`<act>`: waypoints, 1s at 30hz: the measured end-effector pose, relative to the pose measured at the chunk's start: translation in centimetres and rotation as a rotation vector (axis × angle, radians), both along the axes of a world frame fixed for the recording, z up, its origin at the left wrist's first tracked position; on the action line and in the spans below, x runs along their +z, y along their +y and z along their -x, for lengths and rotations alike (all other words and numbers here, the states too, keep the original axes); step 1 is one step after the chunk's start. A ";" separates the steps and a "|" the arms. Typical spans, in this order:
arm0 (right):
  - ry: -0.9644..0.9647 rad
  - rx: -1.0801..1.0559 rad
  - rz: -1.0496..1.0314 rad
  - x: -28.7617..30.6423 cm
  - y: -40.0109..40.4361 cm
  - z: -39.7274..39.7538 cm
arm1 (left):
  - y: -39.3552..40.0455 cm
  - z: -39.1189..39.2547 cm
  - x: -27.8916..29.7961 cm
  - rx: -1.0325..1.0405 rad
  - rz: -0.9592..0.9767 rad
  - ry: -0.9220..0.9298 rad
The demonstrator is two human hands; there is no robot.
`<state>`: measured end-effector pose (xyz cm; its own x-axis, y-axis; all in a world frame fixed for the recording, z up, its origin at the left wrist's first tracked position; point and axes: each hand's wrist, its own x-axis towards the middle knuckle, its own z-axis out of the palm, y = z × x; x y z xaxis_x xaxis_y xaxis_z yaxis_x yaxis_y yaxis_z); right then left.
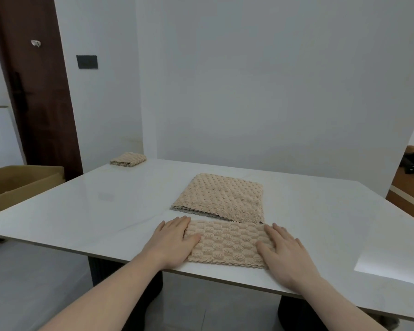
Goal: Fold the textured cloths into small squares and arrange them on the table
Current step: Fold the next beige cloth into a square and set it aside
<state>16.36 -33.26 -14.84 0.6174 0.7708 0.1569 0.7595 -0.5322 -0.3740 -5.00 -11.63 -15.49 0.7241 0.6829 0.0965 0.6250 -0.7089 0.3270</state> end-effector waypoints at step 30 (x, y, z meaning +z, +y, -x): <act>0.416 -0.313 -0.236 8.6 1.9 -2.9 | -0.4 0.6 0.9 0.015 0.023 -0.077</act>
